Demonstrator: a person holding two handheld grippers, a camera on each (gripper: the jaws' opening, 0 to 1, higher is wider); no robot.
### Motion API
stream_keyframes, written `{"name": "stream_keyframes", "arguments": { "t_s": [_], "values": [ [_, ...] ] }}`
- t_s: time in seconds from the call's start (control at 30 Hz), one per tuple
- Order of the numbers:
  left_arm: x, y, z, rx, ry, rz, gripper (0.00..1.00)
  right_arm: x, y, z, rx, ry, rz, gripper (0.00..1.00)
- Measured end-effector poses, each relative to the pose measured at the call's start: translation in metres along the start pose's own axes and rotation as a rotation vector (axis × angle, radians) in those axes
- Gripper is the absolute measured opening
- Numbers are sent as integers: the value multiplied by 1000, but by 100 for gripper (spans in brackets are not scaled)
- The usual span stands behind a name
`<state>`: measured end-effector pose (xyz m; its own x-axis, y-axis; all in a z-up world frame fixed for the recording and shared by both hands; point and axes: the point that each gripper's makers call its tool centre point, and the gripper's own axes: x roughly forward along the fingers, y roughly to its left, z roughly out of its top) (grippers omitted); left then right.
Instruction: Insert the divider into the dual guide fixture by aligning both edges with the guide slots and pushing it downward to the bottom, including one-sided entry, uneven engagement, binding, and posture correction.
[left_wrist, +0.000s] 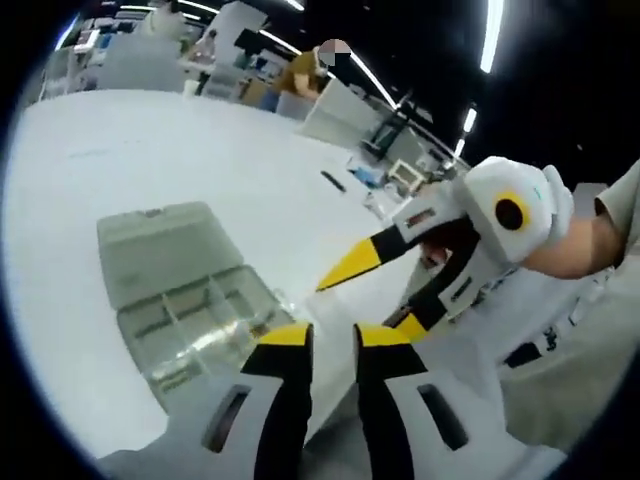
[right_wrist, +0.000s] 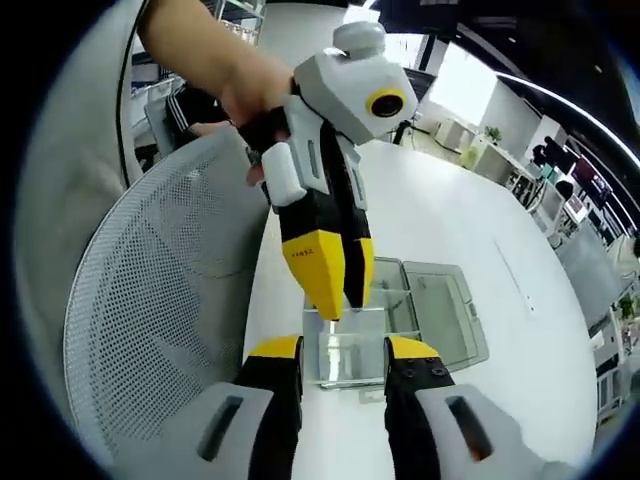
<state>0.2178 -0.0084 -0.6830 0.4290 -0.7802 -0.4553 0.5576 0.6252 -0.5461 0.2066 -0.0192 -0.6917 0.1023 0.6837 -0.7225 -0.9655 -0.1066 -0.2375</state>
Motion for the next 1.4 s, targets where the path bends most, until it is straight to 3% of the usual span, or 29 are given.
{"name": "stream_keyframes", "arguments": {
  "t_s": [0.77,0.93,1.23,1.27,1.4],
  "values": [
    [-5,5,-3,-196,1,-12,1,3,-1,12,-51,-7,-50,27],
    [-5,4,-2,-276,-14,-39,0,2,-2,12,-57,-6,-54,27],
    [-6,6,5,-301,-69,-55,0,2,-9,14,-81,-9,-79,29],
    [-7,10,5,-261,-80,-40,0,1,-9,14,-77,-8,-79,29],
    [-10,12,5,-267,-86,-46,0,1,-12,17,-64,-19,-85,30]
  ]
}}
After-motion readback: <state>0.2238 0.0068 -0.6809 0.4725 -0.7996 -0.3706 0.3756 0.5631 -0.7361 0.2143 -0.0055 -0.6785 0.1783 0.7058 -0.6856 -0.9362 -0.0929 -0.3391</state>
